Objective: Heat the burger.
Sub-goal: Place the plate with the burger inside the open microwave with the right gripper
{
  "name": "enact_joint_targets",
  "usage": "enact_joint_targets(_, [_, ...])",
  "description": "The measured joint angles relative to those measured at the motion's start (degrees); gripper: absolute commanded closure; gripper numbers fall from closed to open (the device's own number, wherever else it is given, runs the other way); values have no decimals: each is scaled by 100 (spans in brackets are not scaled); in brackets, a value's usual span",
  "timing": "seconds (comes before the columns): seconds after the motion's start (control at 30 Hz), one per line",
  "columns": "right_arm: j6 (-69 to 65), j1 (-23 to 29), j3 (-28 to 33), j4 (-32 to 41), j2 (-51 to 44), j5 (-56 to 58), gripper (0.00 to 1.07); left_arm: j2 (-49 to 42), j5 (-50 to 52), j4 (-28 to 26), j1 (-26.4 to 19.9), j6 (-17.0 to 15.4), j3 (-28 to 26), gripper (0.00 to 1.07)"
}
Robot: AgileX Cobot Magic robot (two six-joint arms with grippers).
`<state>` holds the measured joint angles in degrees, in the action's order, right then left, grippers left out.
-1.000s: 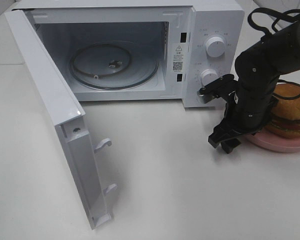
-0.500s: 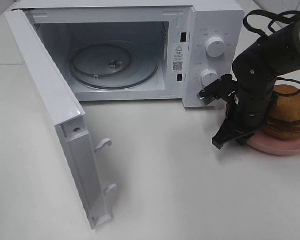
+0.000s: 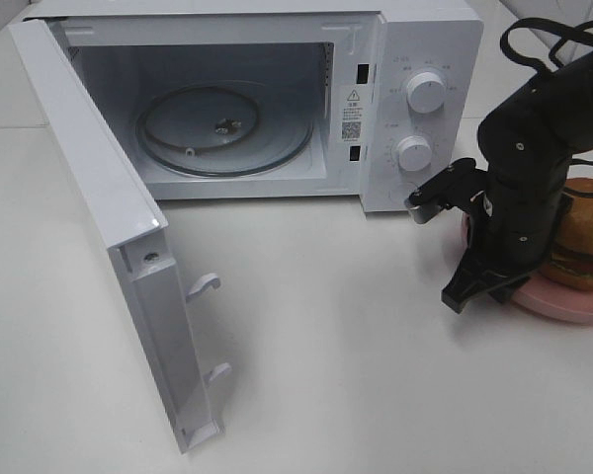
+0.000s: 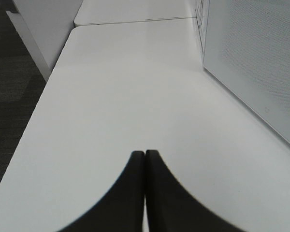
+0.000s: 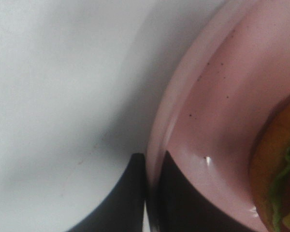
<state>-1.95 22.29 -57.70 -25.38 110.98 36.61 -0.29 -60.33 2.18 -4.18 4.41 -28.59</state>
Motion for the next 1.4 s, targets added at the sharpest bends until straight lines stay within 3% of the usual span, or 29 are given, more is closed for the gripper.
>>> enact_joint_targets(0.4, [275, 160, 1008, 138, -1014, -275, 107, 0, 0, 0, 0, 0, 0, 106])
enact_joint_targets(0.7, [281, 1255, 1650, -11, -1742, -264, 107, 0, 0, 0, 0, 0, 0, 106])
enact_joint_targets(0.97, [550, 1765, 1690, -229, -2091, -218, 107, 0, 0, 0, 0, 0, 0, 106])
enact_joint_targets(1.03, [1026, 2166, 1696, -223, -2206, -235, 107, 0, 0, 0, 0, 0, 0, 106])
enact_joint_targets(1.4, [2280, 2555, 1696, -80, -2269, -625, 107, 0, 0, 0, 0, 0, 0, 106])
